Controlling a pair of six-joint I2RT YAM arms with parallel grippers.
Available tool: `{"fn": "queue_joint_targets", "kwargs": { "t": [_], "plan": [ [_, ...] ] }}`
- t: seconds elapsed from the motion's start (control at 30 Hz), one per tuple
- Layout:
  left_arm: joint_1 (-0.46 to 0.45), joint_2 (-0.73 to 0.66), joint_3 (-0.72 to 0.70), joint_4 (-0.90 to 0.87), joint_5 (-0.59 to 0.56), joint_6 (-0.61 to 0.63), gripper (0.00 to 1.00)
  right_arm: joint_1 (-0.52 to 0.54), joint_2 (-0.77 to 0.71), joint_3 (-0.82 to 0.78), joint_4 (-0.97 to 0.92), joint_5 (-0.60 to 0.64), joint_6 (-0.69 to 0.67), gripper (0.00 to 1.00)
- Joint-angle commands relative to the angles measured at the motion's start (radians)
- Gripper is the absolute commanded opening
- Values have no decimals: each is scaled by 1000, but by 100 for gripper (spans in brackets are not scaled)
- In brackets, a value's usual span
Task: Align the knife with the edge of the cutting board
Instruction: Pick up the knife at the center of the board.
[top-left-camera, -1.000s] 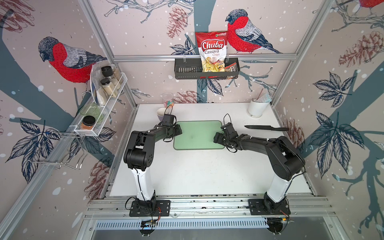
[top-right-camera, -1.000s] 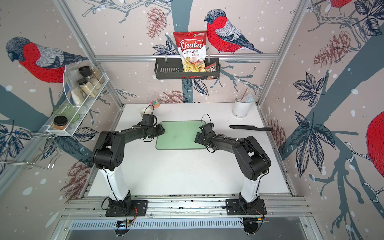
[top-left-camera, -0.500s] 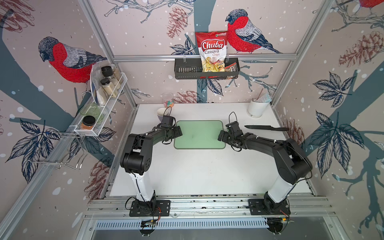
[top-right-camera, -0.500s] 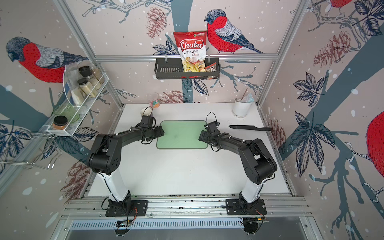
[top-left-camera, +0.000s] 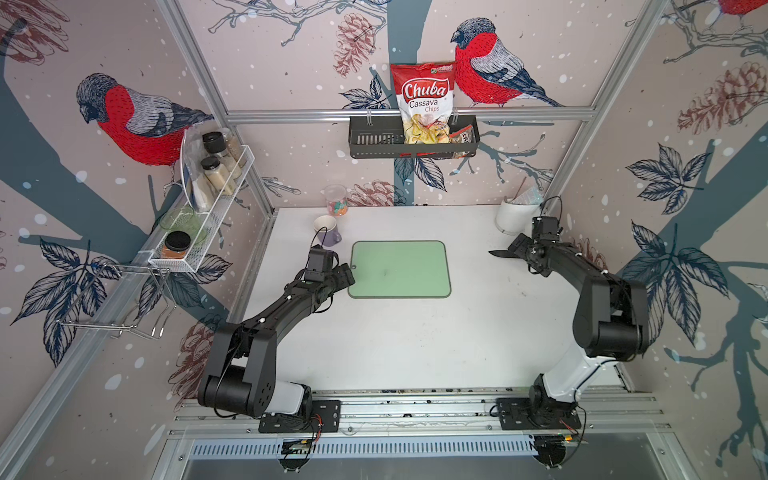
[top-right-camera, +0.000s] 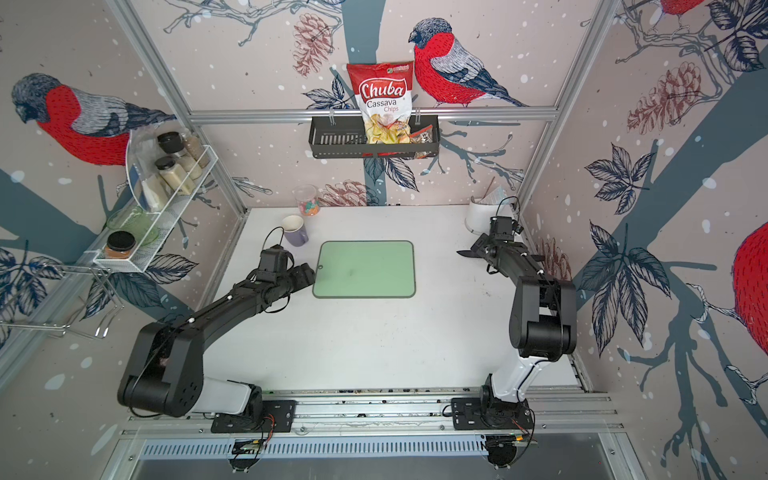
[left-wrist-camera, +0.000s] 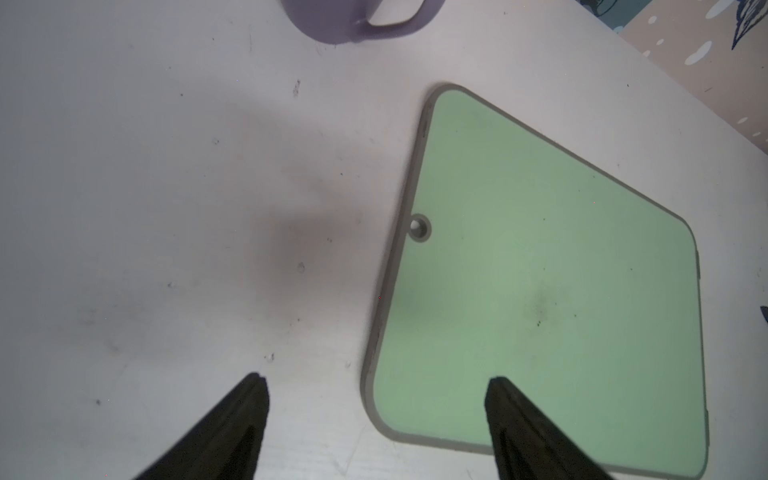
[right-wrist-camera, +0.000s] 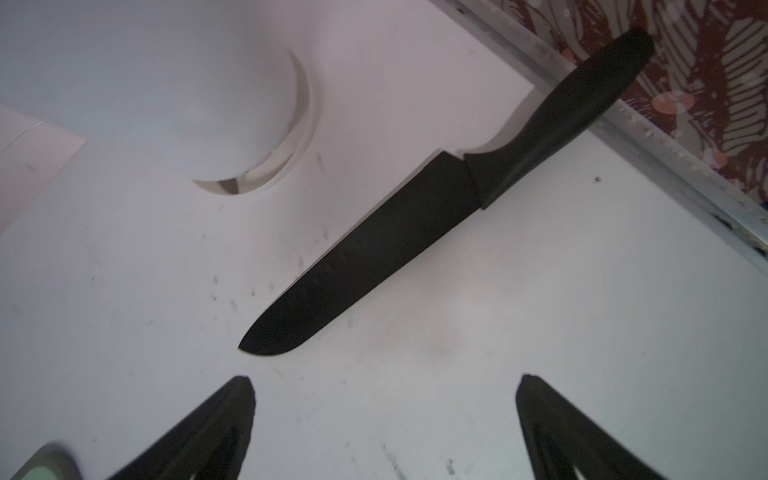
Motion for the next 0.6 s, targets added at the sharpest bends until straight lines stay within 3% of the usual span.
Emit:
{"fn": "queue_joint_targets", "kwargs": {
  "t": [0.0, 0.13, 0.33, 0.43, 0.57],
  "plan": [
    [-1, -36, -21, 39, -3, 16, 84, -45, 61, 79, -32, -141, -155, 100],
    [0, -40, -8, -2, -75, 48, 84, -47, 112, 129, -42, -131, -357, 100],
    [0, -51, -12, -3, -83, 68, 84, -67, 190, 189, -33, -136, -597, 100],
    [0, -64, -27, 9, -106, 67, 84, -87, 218, 234, -92, -89, -641, 100],
    [-1, -74, -51, 42, -116, 56, 84, -127, 180, 159, 16, -191, -743, 99]
  ]
}}
